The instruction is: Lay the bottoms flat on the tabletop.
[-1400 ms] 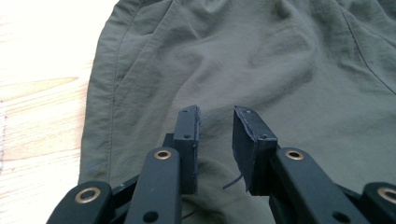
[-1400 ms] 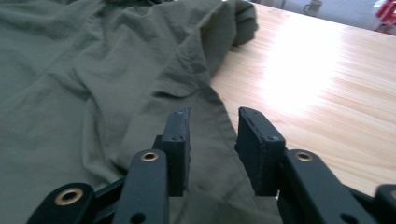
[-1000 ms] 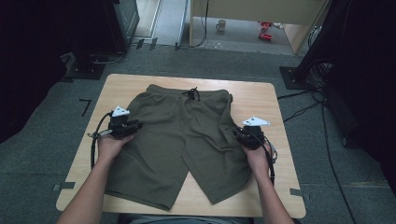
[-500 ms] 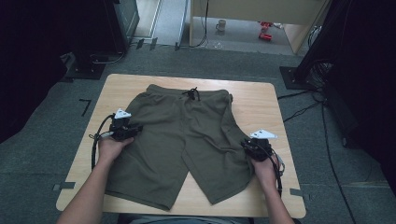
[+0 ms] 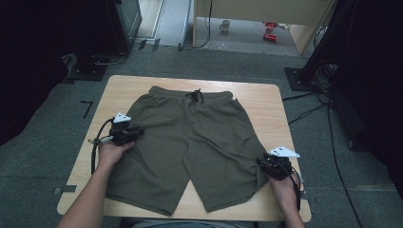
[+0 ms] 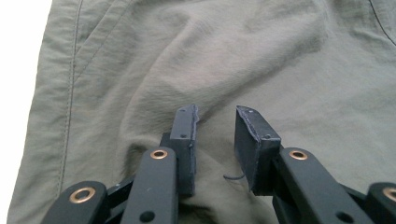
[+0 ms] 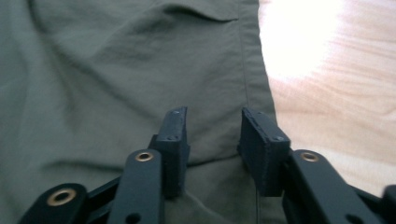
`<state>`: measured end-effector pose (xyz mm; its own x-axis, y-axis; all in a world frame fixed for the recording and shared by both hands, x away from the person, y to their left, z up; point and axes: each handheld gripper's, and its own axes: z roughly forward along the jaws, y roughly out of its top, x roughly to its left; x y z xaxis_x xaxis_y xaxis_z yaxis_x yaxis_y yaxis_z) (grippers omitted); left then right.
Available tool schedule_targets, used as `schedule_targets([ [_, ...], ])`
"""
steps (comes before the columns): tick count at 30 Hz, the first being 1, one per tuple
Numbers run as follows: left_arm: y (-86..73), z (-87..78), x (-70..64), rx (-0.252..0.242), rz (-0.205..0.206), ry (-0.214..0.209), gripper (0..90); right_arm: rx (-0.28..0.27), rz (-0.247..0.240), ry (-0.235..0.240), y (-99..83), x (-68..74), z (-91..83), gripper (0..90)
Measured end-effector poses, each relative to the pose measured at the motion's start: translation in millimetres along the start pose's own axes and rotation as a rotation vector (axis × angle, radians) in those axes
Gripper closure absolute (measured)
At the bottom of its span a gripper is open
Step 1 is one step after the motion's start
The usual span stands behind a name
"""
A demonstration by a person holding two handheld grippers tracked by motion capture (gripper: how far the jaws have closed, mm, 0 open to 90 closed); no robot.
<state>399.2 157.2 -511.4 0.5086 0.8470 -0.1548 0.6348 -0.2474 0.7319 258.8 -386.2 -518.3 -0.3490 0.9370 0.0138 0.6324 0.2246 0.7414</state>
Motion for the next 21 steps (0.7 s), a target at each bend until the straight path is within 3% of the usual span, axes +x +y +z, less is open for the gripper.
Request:
schedule_targets([
  [4, 1.2, 0.3, -1.0, 0.003, 0.003, 0.004, 67.9, -0.041, 0.003, 0.018, 2.3, 1.2, -5.0, 59.8],
  [8, 6.6, -2.0, -4.7, -0.005, 0.015, 0.006, 67.3, -0.077, -0.002, 0.013, 19.1, 4.8, -8.0, 59.7],
  [13, 19.3, -6.0, -11.7, -0.048, 0.050, 0.012, 65.0, -0.116, -0.002, 0.029, 47.5, 5.2, -11.8, 59.7],
  [16, 26.1, -1.3, -13.7, -0.048, 0.051, 0.005, 64.7, -0.126, -0.014, 0.040, 66.9, 8.2, -5.8, 61.0],
  [21, 31.0, 2.9, -17.1, -0.043, 0.063, -0.008, 64.1, -0.137, -0.012, 0.064, 84.2, 13.4, 10.7, 62.8],
])
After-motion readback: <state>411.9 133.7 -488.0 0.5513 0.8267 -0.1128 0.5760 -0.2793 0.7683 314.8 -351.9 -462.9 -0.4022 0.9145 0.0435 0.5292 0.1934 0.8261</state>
